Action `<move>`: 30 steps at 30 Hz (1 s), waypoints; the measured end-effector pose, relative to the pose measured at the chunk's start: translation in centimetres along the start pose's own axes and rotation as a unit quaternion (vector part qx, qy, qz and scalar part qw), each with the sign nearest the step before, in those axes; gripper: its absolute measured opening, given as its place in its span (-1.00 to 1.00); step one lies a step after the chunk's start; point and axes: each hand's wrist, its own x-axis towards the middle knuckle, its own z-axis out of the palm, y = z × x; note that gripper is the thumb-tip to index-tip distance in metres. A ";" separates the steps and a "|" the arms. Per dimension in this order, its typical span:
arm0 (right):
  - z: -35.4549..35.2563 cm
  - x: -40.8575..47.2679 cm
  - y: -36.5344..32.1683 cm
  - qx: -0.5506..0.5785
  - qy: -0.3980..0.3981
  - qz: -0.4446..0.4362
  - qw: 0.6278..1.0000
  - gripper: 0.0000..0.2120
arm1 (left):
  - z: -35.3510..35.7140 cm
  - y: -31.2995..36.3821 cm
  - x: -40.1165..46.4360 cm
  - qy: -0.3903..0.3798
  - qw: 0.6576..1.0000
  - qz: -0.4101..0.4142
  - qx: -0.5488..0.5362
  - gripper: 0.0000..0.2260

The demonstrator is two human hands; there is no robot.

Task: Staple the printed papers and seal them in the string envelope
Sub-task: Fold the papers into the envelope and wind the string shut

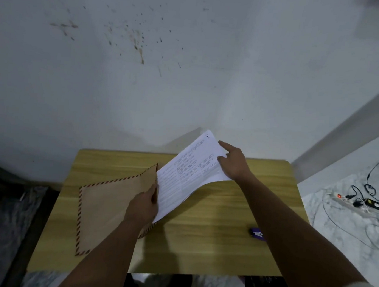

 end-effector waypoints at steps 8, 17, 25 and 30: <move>0.9 0.2 1.4 0.002 0.032 -0.016 0.999 -0.46 | 0.2 0.2 -0.3 -0.028 0.998 -0.006 0.059 -0.27; 3.4 -0.4 2.6 0.000 0.022 -0.055 0.998 -0.47 | -0.3 2.6 -0.8 -0.001 1.000 0.020 0.005 -0.57; 7.9 -2.1 3.7 -0.003 0.010 -0.048 0.999 -0.46 | -0.7 4.5 -1.0 -0.012 0.999 0.027 -0.022 -0.51; 9.9 -2.7 4.6 -0.028 -0.019 -0.068 0.997 -0.45 | -0.9 5.0 -1.1 -0.016 1.000 -0.003 0.013 -0.51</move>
